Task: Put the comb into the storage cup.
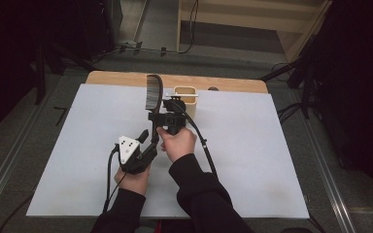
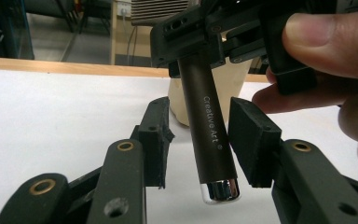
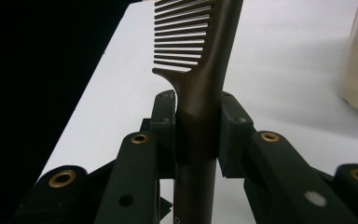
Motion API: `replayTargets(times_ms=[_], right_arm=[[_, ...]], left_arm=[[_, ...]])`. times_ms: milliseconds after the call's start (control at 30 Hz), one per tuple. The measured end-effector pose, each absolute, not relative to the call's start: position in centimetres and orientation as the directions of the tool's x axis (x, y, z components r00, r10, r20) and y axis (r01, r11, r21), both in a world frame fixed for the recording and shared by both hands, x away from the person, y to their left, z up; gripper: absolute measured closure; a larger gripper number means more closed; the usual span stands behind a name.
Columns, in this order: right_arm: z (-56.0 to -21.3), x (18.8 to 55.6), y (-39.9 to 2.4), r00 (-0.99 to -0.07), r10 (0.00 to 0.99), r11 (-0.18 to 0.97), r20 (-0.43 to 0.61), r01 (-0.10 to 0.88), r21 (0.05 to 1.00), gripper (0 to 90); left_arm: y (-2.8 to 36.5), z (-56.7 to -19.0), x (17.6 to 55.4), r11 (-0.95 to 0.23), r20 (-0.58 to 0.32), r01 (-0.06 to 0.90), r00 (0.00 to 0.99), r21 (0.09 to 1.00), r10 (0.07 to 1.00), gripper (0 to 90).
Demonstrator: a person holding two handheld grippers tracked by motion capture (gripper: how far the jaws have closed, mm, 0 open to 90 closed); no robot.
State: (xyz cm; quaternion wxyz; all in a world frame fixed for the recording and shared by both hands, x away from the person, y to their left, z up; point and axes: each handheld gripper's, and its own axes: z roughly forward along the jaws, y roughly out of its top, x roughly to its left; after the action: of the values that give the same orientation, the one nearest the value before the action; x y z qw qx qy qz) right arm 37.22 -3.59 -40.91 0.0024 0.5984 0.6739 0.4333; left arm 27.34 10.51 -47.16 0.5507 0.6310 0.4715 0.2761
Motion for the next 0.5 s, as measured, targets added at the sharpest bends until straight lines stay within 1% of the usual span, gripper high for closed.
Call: replayTargets(times_ms=[167,300,400,500], right_arm=[[-41.0,37.4,-4.1,-0.277,0.823,-0.094,0.497,0.795,0.599,70.2],[-41.3,37.5,-4.5,-0.265,0.83,-0.096,0.49,0.799,0.594,70.2],[-41.4,37.4,-4.7,-0.265,0.836,-0.094,0.48,0.794,0.601,70.2],[-41.4,37.3,-5.0,-0.263,0.842,-0.094,0.471,0.788,0.609,70.2]], left_arm=[[10.9,-46.8,27.3,0.06,-0.188,0.303,0.412,0.951,0.892,55.2],[11.1,-46.2,27.3,0.037,-0.186,0.337,0.423,0.941,0.887,52.9],[11.2,-45.9,27.6,0.042,-0.215,0.377,0.431,0.925,0.876,50.6],[11.4,-45.7,27.7,0.054,-0.244,0.405,0.435,0.913,0.867,50.5]])
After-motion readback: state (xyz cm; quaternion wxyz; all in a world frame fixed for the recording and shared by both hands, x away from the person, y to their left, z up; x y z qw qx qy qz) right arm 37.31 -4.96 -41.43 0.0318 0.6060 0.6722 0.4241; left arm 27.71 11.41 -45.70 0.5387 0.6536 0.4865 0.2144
